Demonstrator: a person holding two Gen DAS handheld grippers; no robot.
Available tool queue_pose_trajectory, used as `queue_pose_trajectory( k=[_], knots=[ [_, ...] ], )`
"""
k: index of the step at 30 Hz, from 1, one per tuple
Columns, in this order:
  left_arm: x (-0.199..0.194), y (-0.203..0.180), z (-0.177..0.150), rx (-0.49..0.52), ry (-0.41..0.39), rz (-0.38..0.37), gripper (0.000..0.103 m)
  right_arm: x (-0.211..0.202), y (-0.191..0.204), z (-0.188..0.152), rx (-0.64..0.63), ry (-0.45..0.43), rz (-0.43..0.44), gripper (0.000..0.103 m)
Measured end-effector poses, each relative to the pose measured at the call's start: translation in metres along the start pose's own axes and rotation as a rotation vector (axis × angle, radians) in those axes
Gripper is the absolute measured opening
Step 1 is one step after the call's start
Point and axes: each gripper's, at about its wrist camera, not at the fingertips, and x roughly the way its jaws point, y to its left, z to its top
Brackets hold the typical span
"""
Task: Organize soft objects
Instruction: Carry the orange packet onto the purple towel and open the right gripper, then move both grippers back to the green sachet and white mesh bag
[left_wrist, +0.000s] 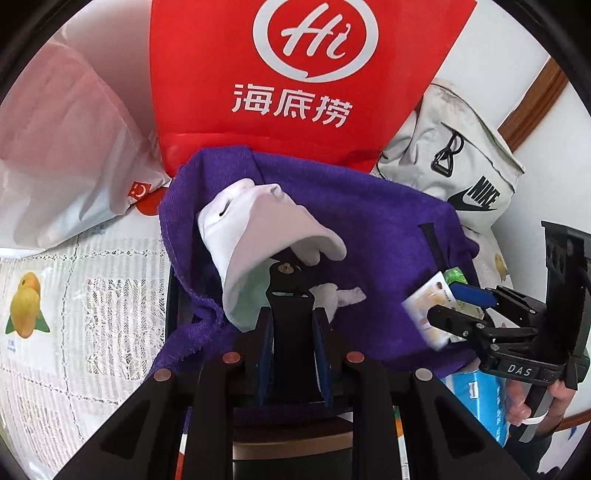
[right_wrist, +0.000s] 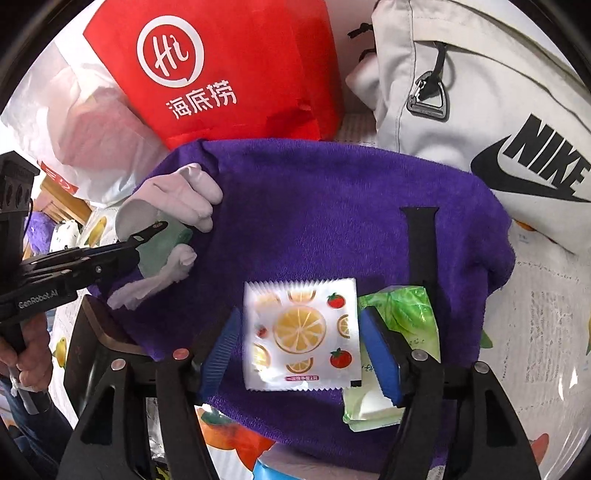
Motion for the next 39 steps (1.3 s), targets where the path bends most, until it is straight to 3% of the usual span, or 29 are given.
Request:
queue_pose_trajectory(
  k=[13, 16, 18, 19, 29, 39],
  knots=[
    [0.014, -0.001, 0.002, -0.023, 0.050, -0.020, 0.022, -0.016, 0.006, -0.002, -0.019, -0.034, -0.020, 0.070],
    [0.013, -0.003, 0.001, -0.031, 0.057, -0.023, 0.034, -0.025, 0.006, -0.007, -0.013, -0.048, -0.027, 0.070],
    [0.010, -0.006, 0.001, -0.025, 0.050, -0.013, 0.050, -0.031, 0.005, -0.012, -0.006, -0.053, -0.025, 0.070],
    [0.008, -0.007, 0.001, -0.023, 0.044, -0.006, 0.051, -0.035, 0.005, -0.015, -0.001, -0.058, -0.026, 0.070],
    [-0.041, -0.029, -0.015, 0.012, -0.006, 0.012, 0.051, -0.083, 0.007, -0.049, 0.013, -0.107, -0.033, 0.070],
    [-0.103, -0.059, -0.069, 0.043, -0.067, 0.033, 0.051, -0.127, 0.032, -0.107, 0.000, -0.149, 0.011, 0.070]
  ],
)
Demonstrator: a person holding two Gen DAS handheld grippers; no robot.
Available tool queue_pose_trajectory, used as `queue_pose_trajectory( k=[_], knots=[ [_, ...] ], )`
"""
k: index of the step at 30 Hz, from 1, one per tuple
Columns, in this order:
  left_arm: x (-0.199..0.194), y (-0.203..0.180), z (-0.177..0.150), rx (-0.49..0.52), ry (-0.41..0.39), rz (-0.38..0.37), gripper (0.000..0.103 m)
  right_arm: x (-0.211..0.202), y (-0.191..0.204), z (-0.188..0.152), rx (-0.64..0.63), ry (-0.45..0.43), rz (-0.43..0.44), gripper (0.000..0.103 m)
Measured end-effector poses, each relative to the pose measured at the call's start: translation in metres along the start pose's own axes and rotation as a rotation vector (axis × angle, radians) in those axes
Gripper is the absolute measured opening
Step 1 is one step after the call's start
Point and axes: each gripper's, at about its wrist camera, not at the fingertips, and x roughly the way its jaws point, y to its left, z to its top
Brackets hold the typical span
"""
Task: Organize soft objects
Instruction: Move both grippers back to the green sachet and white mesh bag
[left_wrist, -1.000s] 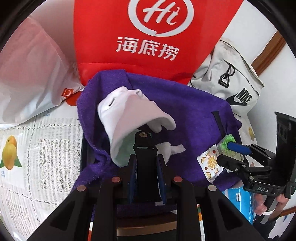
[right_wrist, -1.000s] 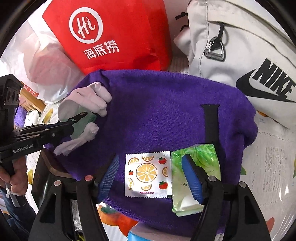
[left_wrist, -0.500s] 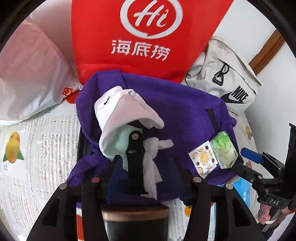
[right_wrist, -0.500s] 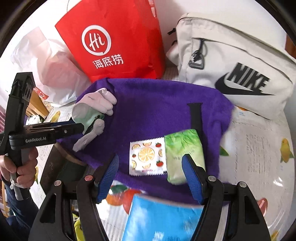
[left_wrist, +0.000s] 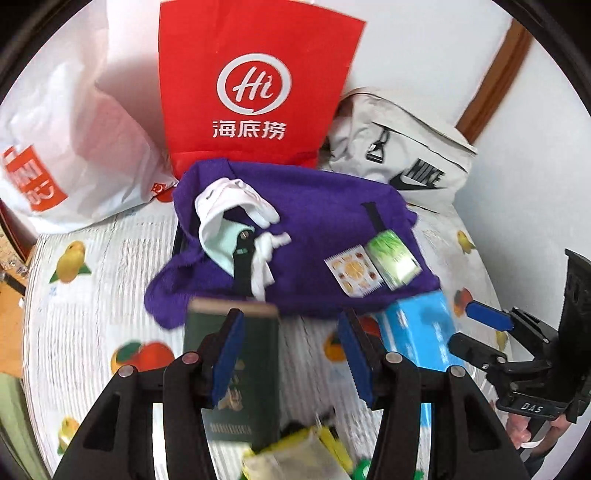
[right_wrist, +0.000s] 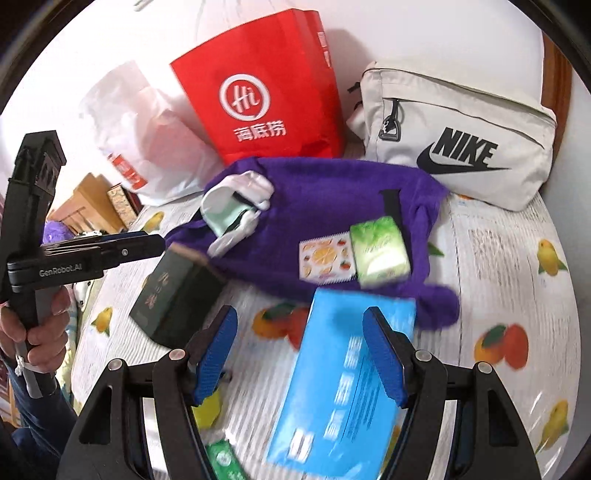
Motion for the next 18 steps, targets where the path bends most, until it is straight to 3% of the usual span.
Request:
queue_pose_trajectory(
  k=[9, 18],
  knots=[
    [-0.033, -0.015, -0.054, 0.012, -0.008, 0.008, 0.051, -0.030, 0.015, -0.045, -0.026, -0.007, -0.015, 0.070],
    [-0.031, -0.015, -0.106, -0.012, 0.039, 0.014, 0.053, -0.040, 0.030, -0.090, -0.047, 0.008, 0.006, 0.070]
  ],
)
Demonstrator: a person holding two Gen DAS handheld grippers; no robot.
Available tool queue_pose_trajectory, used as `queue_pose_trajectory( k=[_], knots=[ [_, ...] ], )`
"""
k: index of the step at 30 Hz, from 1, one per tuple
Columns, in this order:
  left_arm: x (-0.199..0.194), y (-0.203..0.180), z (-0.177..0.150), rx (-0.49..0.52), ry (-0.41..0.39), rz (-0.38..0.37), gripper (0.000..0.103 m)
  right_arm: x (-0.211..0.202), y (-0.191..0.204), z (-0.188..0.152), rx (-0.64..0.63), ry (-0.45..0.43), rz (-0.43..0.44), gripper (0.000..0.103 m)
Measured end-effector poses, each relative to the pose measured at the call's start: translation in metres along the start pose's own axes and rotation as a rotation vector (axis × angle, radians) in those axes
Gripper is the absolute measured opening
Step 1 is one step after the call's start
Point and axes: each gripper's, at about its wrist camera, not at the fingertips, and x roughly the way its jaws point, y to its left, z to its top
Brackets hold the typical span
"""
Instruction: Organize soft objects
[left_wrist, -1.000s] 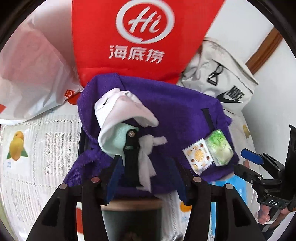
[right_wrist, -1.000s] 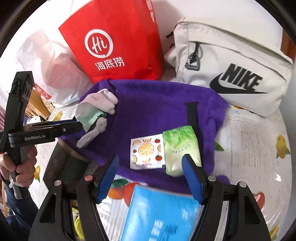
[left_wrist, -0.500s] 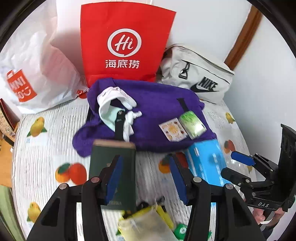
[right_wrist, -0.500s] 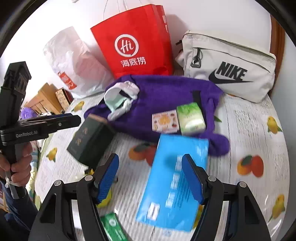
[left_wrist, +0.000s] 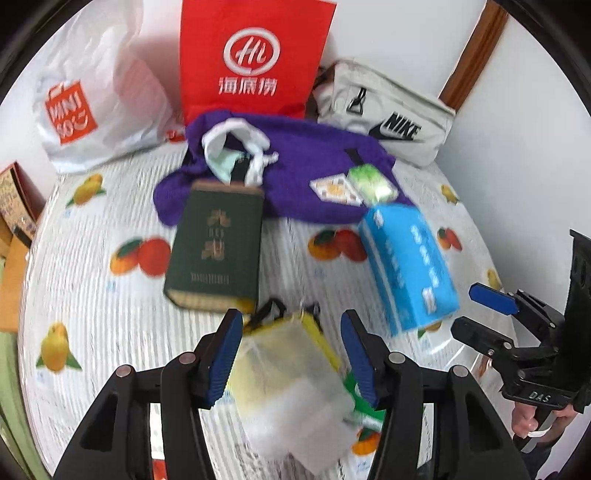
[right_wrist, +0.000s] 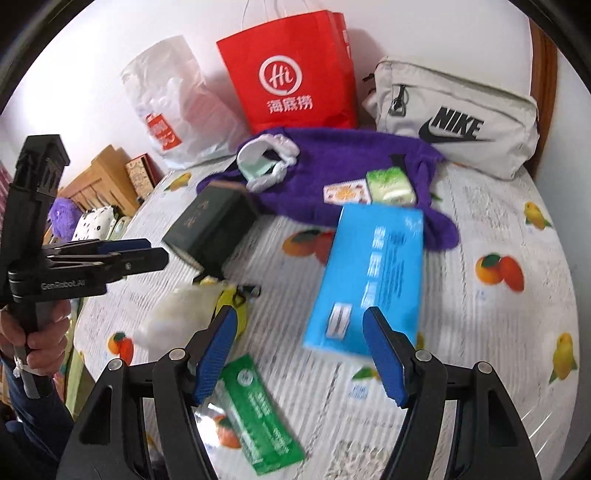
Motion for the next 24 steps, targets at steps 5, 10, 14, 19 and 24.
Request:
queue_pose_trajectory(
  k=[5, 10, 14, 19, 24],
  knots=[
    [0.015, 0.000, -0.023, -0.012, 0.058, 0.003, 0.053, 0.005, 0.003, -0.024, 0.005, 0.032, 0.015, 0.070],
    [0.030, -0.009, -0.038, -0.009, 0.104, 0.018, 0.056, 0.006, 0.001, -0.041, 0.021, 0.044, 0.028, 0.070],
    [0.044, -0.012, -0.043, -0.014, 0.130, 0.044, 0.060, 0.007, -0.004, -0.052, 0.042, 0.055, 0.041, 0.070],
    [0.055, -0.015, -0.040, -0.011, 0.131, 0.067, 0.061, 0.011, -0.008, -0.065, 0.064, 0.077, 0.057, 0.070],
    [0.061, -0.017, -0.036, -0.008, 0.101, 0.105, 0.058, 0.018, -0.010, -0.078, 0.062, 0.098, 0.071, 0.070]
  ],
)
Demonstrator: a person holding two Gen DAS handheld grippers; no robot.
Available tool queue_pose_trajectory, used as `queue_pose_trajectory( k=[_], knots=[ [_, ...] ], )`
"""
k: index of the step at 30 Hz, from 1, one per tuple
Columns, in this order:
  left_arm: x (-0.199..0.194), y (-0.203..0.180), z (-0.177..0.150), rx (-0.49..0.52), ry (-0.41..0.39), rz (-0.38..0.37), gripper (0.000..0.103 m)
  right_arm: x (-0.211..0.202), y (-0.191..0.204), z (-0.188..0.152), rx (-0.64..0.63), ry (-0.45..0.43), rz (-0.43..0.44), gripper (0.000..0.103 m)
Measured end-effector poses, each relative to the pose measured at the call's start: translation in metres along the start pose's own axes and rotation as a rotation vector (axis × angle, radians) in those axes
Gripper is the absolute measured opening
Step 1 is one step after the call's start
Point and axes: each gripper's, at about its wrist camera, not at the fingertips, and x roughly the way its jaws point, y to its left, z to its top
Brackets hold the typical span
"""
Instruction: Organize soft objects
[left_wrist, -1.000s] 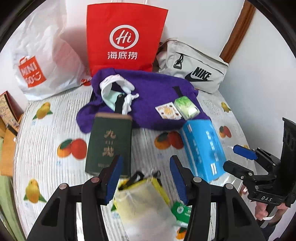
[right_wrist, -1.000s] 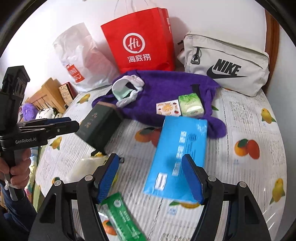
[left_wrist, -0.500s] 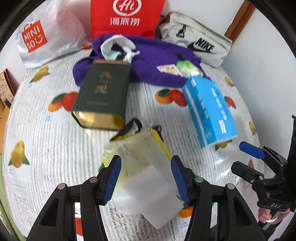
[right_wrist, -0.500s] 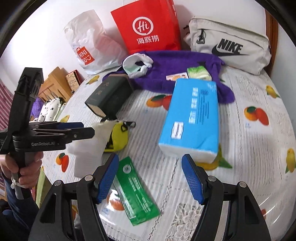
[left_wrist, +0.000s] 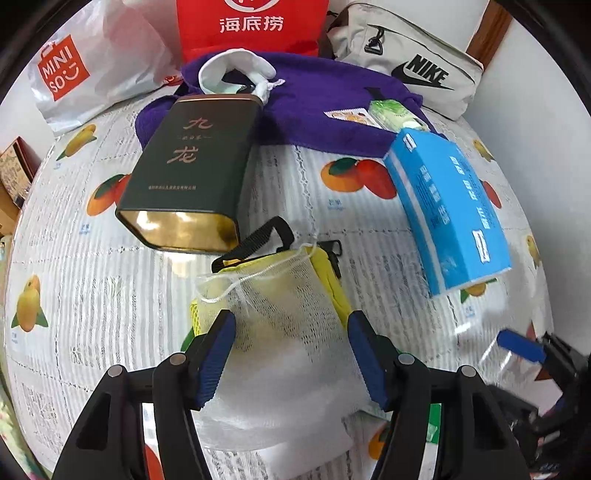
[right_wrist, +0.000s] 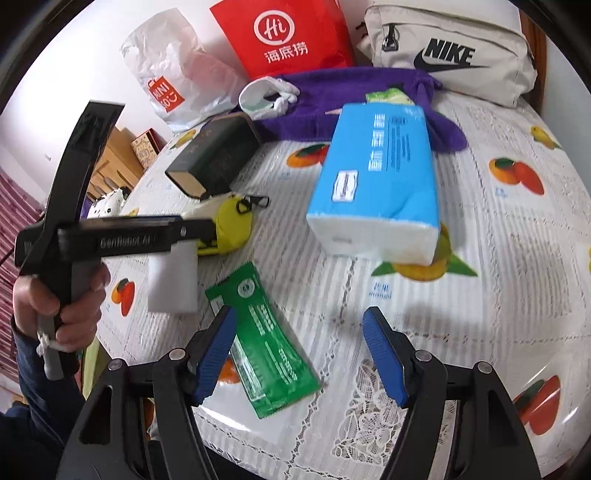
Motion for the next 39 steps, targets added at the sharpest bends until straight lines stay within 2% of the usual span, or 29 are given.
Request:
queue_pose_trajectory(
  k=[1, 2, 3, 5, 7, 9, 12, 19, 30, 31, 32, 34, 36, 39],
  knots=[
    [0.001, 0.000, 0.001, 0.004, -0.002, 0.005, 0.054, 0.002, -0.001, -0.002, -0.001, 0.005, 0.004, 0.070],
    [0.003, 0.000, 0.001, 0.005, 0.001, -0.002, 0.044, 0.005, -0.001, -0.004, 0.000, 0.011, 0.008, 0.070],
    [0.004, 0.002, 0.002, -0.003, 0.006, -0.020, 0.038, 0.007, -0.002, -0.006, 0.001, 0.015, 0.012, 0.070],
    [0.004, 0.004, 0.003, -0.011, -0.001, -0.022, 0.029, 0.012, -0.002, -0.008, 0.001, 0.026, 0.020, 0.070],
    [0.003, 0.006, 0.004, -0.006, -0.013, -0.019, 0.024, 0.016, 0.001, -0.011, -0.009, 0.031, 0.028, 0.070],
    [-0.002, 0.009, 0.006, -0.014, -0.036, -0.048, 0.016, 0.019, 0.003, -0.012, -0.020, 0.037, 0.029, 0.070],
    [-0.009, 0.010, 0.008, -0.004, -0.067, -0.058, 0.010, 0.024, 0.007, -0.013, -0.035, 0.045, 0.039, 0.070],
    [-0.028, 0.018, 0.012, -0.007, -0.115, -0.077, 0.008, 0.040, 0.023, -0.016, -0.085, 0.072, 0.054, 0.070],
    [-0.033, 0.023, 0.012, -0.013, -0.123, -0.115, 0.008, 0.052, 0.057, -0.021, -0.300, 0.059, -0.062, 0.071],
    [-0.034, 0.023, 0.012, -0.014, -0.126, -0.116, 0.008, 0.054, 0.060, -0.022, -0.323, 0.043, -0.101, 0.064],
    [-0.035, 0.024, 0.012, -0.016, -0.130, -0.116, 0.008, 0.055, 0.063, -0.024, -0.358, 0.021, -0.148, 0.053],
    [-0.037, 0.027, 0.010, -0.019, -0.140, -0.126, 0.008, 0.053, 0.066, -0.026, -0.378, -0.012, -0.167, 0.044],
    [-0.037, 0.029, 0.011, -0.024, -0.134, -0.134, 0.008, 0.051, 0.058, -0.022, -0.328, -0.008, -0.151, 0.041],
    [-0.040, 0.031, 0.011, -0.020, -0.141, -0.139, 0.008, 0.048, 0.051, -0.017, -0.286, -0.004, -0.175, 0.039]
  ],
)
